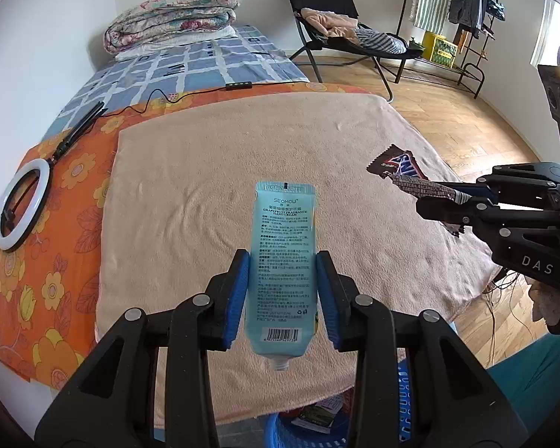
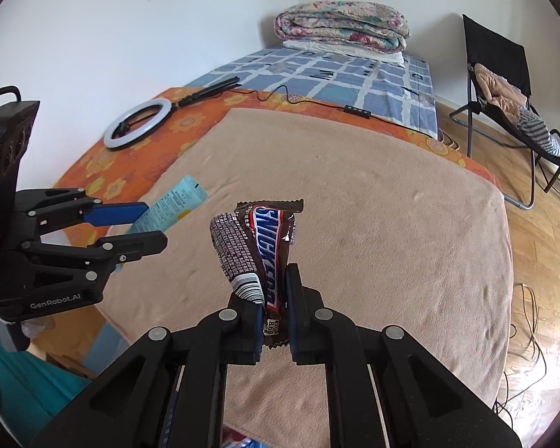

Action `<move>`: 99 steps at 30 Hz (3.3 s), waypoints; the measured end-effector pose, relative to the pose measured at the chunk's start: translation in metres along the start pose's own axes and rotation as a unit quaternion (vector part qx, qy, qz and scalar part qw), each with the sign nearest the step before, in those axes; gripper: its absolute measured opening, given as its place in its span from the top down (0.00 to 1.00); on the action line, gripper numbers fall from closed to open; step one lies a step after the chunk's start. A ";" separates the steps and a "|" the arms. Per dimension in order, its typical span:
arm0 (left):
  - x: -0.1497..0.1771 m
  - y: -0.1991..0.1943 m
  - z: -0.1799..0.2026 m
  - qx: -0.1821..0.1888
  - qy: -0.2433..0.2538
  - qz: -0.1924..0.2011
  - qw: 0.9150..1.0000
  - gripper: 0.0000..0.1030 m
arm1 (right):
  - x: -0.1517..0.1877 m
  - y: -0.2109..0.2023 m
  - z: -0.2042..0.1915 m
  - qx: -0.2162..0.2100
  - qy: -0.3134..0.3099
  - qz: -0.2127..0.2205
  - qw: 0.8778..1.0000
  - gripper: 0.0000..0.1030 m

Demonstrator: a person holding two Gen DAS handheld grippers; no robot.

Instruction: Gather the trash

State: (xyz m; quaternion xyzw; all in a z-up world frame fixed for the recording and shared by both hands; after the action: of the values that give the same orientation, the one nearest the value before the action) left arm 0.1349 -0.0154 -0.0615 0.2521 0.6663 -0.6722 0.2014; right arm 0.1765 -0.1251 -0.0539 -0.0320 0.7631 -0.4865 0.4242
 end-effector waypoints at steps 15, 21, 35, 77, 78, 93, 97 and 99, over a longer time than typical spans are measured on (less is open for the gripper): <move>0.075 -0.049 0.026 0.010 -0.004 0.002 1.000 0.65 | 0.057 -0.046 -0.050 -0.017 -0.003 0.013 1.000 0.92; 0.108 -0.053 0.034 0.015 -0.011 -0.007 1.000 0.65 | 0.084 -0.051 -0.066 -0.027 -0.001 0.008 1.000 0.92; 0.185 -0.035 0.056 0.033 -0.033 -0.058 0.997 0.65 | 0.151 -0.039 -0.088 -0.043 0.019 -0.027 0.998 0.92; 0.242 0.014 0.055 0.020 -0.044 -0.140 0.989 0.51 | 0.228 0.015 -0.080 -0.040 0.092 -0.101 0.990 0.60; 0.241 0.014 0.054 0.020 -0.044 -0.140 0.989 0.51 | 0.228 0.015 -0.080 -0.038 0.092 -0.101 0.990 0.57; 0.225 0.007 0.049 0.013 -0.055 -0.124 0.991 0.39 | 0.216 0.009 -0.070 -0.017 0.096 -0.084 0.992 0.48; 0.210 -0.002 0.048 0.011 -0.055 -0.105 0.993 0.34 | 0.206 0.000 -0.064 -0.013 0.097 -0.069 0.993 0.44; 0.201 -0.007 0.046 0.008 -0.054 -0.094 0.994 0.34 | 0.199 -0.005 -0.061 -0.009 0.096 -0.061 0.993 0.44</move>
State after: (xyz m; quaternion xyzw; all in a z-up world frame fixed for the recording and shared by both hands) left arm -0.0317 -0.0483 -0.1790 0.1530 0.6695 -0.7065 0.1709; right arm 0.0064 -0.1759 -0.1630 -0.0352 0.8013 -0.5054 0.3182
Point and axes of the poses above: each gripper's, at about its wrist camera, not at the fingertips, and y roughly the way its jaws point, z to its right, x to its underside, the point moved 10 cm from there along y, roughly the way its jaws point, and after that the axes turned 5 degrees about -x, right-handed, at the moved point
